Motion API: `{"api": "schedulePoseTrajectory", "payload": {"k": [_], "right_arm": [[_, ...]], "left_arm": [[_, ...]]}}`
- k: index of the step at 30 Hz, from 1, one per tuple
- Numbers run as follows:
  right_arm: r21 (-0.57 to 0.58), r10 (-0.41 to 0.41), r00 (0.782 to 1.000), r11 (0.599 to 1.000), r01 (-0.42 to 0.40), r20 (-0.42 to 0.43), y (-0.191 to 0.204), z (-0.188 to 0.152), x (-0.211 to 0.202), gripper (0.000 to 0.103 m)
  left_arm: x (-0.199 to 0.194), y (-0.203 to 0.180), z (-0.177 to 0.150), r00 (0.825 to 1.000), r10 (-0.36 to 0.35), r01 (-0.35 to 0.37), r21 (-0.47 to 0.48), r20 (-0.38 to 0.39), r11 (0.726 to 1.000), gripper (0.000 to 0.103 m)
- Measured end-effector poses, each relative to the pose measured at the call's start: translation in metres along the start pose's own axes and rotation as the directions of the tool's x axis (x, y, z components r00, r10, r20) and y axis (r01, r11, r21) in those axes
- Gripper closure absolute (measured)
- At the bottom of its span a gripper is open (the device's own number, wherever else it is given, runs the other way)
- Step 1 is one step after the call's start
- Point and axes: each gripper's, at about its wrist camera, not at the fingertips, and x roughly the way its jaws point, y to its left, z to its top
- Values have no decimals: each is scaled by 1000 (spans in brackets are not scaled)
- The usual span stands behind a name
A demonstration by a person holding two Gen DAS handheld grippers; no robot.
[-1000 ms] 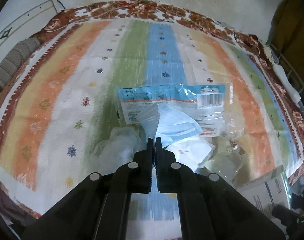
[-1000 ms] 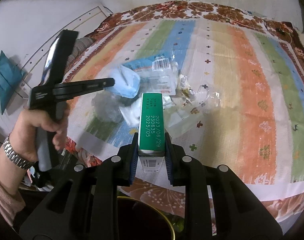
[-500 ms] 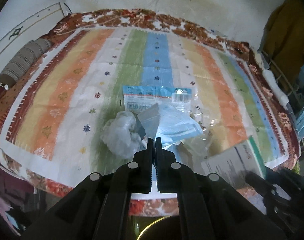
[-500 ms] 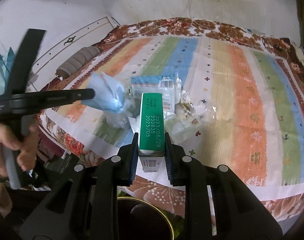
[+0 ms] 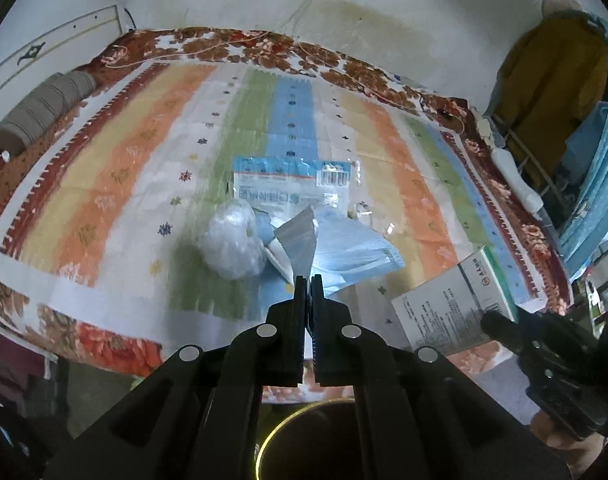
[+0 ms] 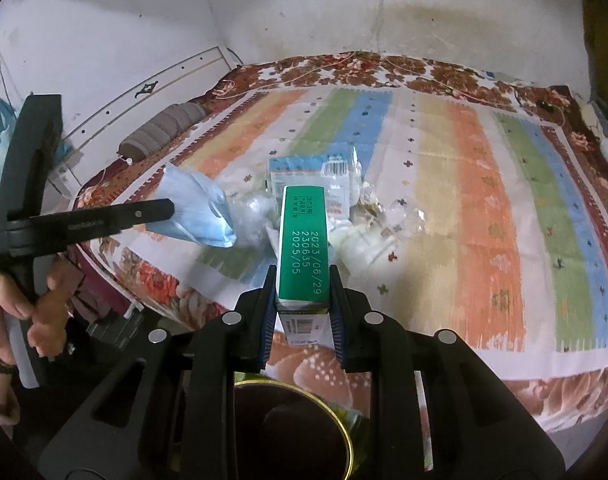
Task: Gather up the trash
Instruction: 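Lift the medicine box with the right gripper while the left gripper lifts the mask, then lower both held items into the dark bin and open both grippers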
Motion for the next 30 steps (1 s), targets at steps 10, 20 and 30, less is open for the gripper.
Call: {"api": "schedulePoseTrajectory", "payload": {"k": [10,20,30], "right_arm": [[34,24,999,999,-25,48,2,-29,-40,81],[54,4,999,999,-6,50,1,-68,-58,81],[76,29,1000,997,-30,8,12,-104,-57,81]], "left_arm": [[-36,-17,-42,998,-64,63,11,15,998,101],[-50,-25,-69,994,-107,106,26,35,994,101],[-58,-35,-112,989,-148,147,29,25,989,101]]}}
